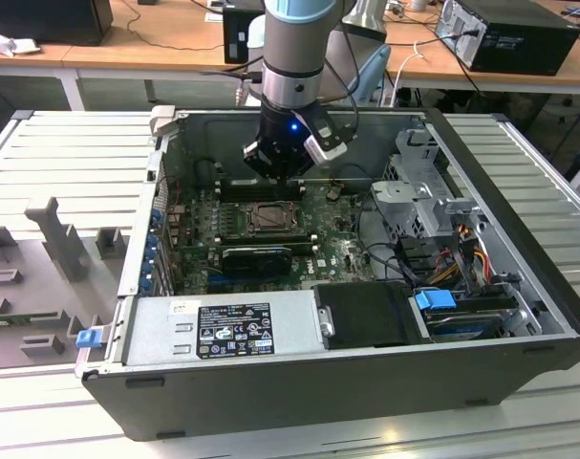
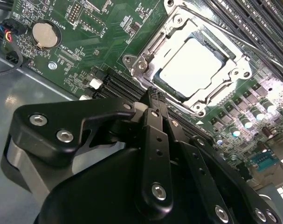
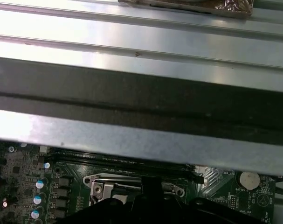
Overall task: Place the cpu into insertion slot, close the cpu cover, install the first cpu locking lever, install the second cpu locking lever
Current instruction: 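Install the second cpu locking lever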
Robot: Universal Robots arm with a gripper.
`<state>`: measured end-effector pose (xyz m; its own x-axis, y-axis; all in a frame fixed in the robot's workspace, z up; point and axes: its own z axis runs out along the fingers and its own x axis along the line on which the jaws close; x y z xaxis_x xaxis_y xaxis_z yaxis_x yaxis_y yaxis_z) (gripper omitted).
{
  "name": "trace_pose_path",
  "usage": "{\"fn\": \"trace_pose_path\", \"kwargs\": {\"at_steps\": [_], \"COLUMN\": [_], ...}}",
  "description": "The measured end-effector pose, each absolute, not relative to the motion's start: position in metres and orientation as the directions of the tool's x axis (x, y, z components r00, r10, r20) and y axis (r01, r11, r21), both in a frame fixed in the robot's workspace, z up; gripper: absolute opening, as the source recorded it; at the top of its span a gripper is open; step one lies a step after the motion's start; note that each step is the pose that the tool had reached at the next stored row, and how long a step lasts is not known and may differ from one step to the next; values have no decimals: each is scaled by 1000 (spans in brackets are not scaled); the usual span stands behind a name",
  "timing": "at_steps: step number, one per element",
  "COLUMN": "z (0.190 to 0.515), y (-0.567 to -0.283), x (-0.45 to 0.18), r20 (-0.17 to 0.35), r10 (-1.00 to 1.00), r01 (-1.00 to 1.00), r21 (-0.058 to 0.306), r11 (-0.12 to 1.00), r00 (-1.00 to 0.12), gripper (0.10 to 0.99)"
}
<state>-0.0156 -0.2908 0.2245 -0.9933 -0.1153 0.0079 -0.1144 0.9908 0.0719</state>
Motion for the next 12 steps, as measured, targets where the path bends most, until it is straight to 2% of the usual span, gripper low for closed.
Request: {"fn": "trace_pose_path", "kwargs": {"at_steps": [12], "z": [235], "y": [-298], "x": [-16], "r20": [8], "r10": [-115], "r01": [-114], "r21": [70], "r11": [991], "r00": [-993], "gripper": [106]}}
